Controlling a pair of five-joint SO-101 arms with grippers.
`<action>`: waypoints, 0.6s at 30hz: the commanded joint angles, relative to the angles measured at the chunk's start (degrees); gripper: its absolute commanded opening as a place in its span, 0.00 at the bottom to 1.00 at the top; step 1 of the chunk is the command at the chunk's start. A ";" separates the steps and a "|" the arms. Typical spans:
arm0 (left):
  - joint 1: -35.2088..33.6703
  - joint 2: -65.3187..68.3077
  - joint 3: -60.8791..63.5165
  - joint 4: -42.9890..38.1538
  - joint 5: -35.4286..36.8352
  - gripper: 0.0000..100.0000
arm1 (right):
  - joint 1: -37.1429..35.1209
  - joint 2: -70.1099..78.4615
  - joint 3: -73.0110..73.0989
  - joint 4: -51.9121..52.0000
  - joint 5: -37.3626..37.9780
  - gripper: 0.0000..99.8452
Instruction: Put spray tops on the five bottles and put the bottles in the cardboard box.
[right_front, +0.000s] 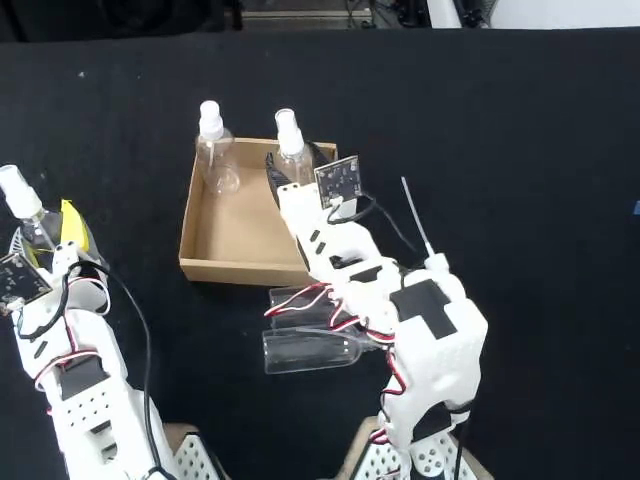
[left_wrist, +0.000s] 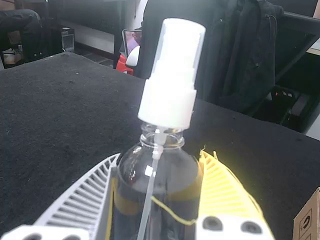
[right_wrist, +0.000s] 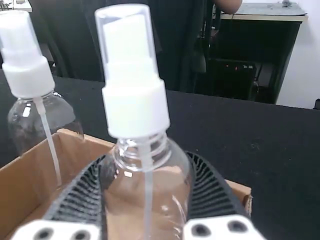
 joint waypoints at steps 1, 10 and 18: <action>-0.31 -0.97 1.27 -0.09 0.70 0.03 | 1.23 -0.13 -3.12 -1.49 0.53 0.06; -0.31 -0.97 1.27 0.18 0.70 0.03 | 1.05 -0.40 -2.68 -1.14 0.53 0.24; -0.31 -0.97 1.27 0.18 0.70 0.03 | 0.97 -0.57 -2.59 -1.14 0.53 0.26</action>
